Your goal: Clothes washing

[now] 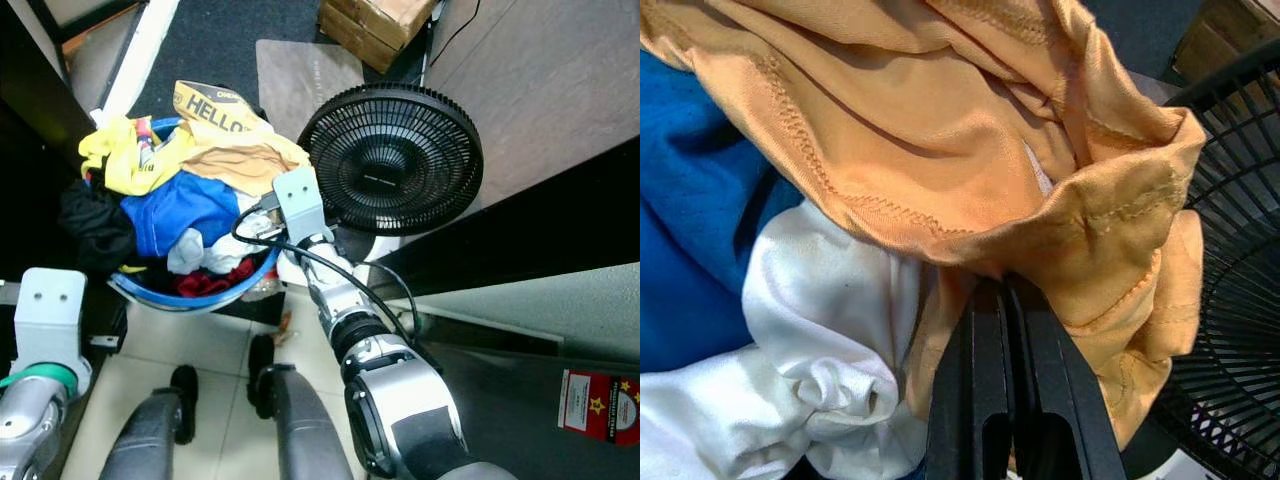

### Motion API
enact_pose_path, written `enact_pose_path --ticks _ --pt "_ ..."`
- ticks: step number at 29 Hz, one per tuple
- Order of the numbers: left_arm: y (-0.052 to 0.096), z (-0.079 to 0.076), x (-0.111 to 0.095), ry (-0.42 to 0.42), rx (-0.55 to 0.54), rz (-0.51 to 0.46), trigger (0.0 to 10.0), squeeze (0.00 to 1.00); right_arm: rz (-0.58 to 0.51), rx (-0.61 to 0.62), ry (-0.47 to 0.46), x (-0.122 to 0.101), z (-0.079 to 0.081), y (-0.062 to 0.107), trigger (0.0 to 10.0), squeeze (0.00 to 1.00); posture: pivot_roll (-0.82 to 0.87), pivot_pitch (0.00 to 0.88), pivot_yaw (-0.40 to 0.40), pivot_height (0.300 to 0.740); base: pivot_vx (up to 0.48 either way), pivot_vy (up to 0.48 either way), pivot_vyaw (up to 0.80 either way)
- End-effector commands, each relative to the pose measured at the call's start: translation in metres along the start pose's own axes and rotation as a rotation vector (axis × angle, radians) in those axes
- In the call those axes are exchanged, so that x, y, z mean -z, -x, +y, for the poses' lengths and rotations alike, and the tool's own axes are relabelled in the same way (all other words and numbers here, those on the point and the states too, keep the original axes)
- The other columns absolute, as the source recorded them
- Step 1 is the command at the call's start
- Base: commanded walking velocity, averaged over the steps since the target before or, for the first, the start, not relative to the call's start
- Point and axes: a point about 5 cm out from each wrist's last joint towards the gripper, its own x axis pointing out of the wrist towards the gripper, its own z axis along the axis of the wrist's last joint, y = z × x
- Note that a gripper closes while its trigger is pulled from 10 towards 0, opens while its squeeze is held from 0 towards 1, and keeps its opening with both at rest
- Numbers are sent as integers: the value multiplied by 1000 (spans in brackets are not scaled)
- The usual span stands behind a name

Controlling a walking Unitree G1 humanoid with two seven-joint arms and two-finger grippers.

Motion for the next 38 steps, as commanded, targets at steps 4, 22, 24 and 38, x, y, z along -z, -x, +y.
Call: enact_pose_path --ticks 4,22,24,38 --pt "-6 -1 13 -4 3 53 10000 0 -85 54 -69 -19 -14 -5 0 0 83 609 -144 740 0 0 0" --pt "-53 -1 -18 -23 35 -74 10000 0 -393 253 -77 -85 -88 0 10000 0 73 387 -52 740 0 0 0" --pt "-55 1 -19 -33 40 -83 10000 0 -270 226 -52 -61 -81 0 10000 0 80 364 -42 740 0 0 0" --pt "-48 6 -14 -31 7 -83 10000 0 22 -48 -96 -11 -8 -7 10000 1000 122 413 -100 740 0 0 0"
